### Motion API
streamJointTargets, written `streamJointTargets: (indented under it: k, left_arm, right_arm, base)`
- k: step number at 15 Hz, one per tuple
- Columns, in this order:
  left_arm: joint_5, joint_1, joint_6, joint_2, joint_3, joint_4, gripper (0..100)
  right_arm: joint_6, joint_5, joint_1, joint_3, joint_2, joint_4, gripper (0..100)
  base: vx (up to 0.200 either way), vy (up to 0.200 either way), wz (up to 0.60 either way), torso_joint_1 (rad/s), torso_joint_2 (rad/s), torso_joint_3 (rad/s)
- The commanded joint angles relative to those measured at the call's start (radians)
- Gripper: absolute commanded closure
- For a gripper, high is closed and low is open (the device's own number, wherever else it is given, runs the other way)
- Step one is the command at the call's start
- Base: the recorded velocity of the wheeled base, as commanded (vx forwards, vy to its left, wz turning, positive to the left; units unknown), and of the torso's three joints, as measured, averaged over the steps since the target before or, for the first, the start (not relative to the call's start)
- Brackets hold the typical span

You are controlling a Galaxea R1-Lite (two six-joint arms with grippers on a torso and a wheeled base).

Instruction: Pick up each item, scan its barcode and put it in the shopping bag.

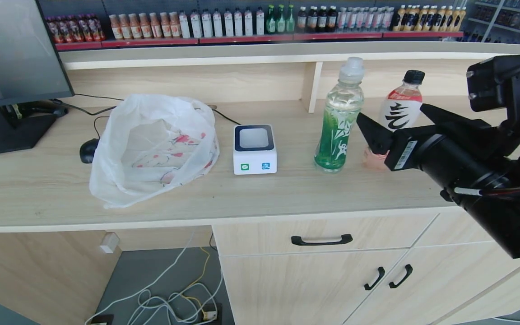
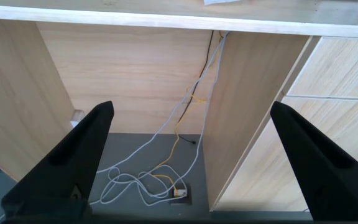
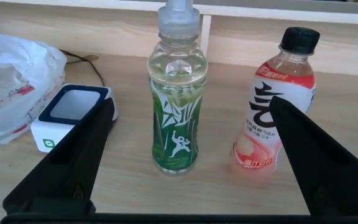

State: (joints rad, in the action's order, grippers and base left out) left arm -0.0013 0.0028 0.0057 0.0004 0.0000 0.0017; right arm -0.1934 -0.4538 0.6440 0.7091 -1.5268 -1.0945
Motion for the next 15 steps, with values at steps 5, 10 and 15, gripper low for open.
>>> streamJointTargets:
  k: [5,10,15]
  left_arm:
    - [0.000,0.000,0.000,0.000,0.000,0.000,0]
    - [0.000,0.000,0.000,0.000,0.000,0.000,0]
    - [0.000,0.000,0.000,0.000,0.000,0.000,0]
  right_arm:
    - [0.003,-0.006,0.000,-0.007,-0.121,-0.056,0]
    - [0.017,0.018,0.000,0.007,-0.182,-0.104,0]
    - [0.032,0.063,-0.020,0.070,-0.236,-0.102,0]
  base:
    - [0.000,0.000,0.00,0.000,0.00,0.000]
    - [0.000,0.000,0.00,0.000,0.00,0.000]
    - [0.000,0.000,0.00,0.000,0.00,0.000]
